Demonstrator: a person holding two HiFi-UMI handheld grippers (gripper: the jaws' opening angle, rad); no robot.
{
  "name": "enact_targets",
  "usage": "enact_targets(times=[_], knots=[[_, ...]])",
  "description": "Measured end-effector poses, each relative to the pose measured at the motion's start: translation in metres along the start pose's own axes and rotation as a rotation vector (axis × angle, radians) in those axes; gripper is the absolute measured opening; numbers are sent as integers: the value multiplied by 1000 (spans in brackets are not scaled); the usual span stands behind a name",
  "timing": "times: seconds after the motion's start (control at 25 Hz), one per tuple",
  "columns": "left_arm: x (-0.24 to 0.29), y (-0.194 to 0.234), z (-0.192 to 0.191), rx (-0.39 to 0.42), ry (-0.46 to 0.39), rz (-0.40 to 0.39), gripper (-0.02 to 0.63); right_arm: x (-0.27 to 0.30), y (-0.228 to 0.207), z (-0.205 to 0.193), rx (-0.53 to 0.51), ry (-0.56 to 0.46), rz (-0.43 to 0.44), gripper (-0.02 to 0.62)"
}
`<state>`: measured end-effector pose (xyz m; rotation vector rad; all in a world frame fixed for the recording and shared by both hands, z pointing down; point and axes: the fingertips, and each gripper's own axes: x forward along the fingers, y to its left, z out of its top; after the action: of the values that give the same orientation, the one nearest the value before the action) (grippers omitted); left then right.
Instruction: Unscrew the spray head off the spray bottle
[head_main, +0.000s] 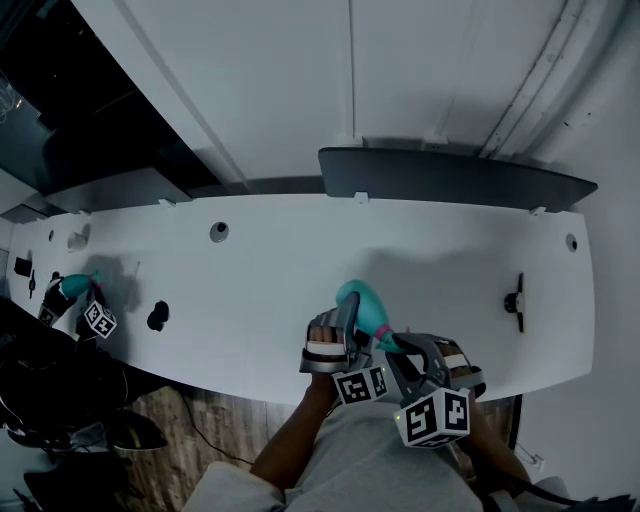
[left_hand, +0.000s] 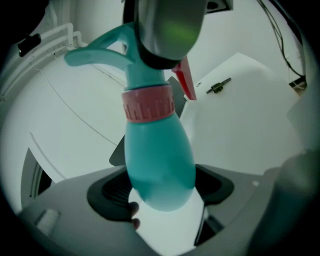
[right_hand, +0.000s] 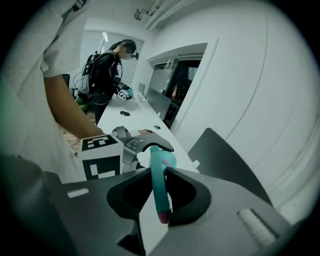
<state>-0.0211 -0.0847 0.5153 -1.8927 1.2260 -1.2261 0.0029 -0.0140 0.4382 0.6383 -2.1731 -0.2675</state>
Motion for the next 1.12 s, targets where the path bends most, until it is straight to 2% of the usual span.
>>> enact_targets(times=[0.16, 0.36, 0.52, 0.68, 0.8, 0.92, 1.04, 1.12], knots=[[-1, -2, 5, -55, -30, -23, 374, -3, 2, 2, -313, 13, -26, 83], [-2, -10, 12, -51, -54, -81, 373, -6, -1, -6, -503, 39, 1, 84], [-2, -22, 12, 8, -64, -147, 373, -4, 14, -7, -726, 46, 24, 83], [-6, -36, 10, 7, -67, -211, 373, -4, 17, -14, -908, 40, 67, 84], [-3, -36, 7, -79, -42, -217, 373, -2, 10, -10, -924, 17, 14, 95], [-1, -36, 4, -193, -21, -238, 374, -1, 10, -4, -902, -17, -36, 151], [1, -33, -5, -270, 8, -225, 374, -4, 8, 3, -809, -53, -49, 231], [3, -25, -11, -300, 26, -185, 374, -13, 2, 13, -677, -117, -73, 256]])
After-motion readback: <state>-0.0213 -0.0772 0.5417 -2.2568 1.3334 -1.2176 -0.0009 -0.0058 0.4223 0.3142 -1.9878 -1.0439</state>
